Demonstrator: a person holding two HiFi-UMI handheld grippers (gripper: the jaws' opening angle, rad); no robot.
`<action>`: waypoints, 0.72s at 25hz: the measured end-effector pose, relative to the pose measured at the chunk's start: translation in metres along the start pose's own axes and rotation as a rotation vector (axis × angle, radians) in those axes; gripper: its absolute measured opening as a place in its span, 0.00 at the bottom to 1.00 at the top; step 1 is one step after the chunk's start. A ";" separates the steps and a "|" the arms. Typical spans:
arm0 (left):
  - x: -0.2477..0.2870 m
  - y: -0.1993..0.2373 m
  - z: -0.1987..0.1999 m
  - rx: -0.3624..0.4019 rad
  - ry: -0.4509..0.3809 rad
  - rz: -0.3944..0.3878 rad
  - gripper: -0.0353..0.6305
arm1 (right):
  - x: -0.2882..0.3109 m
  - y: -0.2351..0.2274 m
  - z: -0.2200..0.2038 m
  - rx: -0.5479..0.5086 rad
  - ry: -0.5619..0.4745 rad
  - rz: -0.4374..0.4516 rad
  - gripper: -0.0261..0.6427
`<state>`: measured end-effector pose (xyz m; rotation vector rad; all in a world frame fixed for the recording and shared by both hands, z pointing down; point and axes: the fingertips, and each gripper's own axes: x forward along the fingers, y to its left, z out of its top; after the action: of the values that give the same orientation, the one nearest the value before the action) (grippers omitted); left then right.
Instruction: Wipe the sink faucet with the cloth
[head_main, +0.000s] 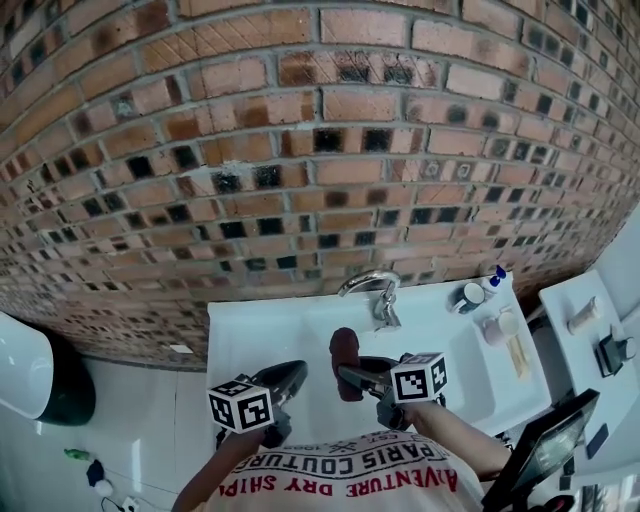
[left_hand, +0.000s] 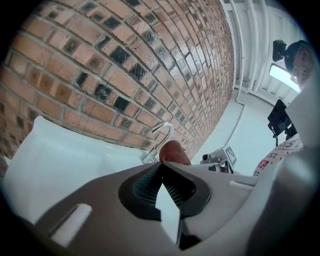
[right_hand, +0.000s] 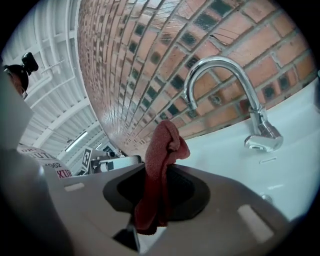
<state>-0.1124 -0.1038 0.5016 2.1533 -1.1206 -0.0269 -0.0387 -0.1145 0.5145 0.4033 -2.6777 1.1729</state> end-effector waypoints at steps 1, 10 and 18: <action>-0.003 -0.003 -0.001 0.007 -0.002 0.002 0.06 | -0.001 0.006 -0.005 -0.011 0.004 0.001 0.18; -0.020 -0.022 -0.018 0.029 -0.004 0.020 0.06 | -0.008 0.036 -0.031 -0.039 0.016 0.042 0.18; -0.024 -0.028 -0.026 0.034 0.010 0.035 0.06 | -0.011 0.036 -0.038 -0.040 0.016 0.050 0.18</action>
<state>-0.0993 -0.0606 0.4980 2.1605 -1.1602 0.0188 -0.0374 -0.0608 0.5120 0.3209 -2.7075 1.1287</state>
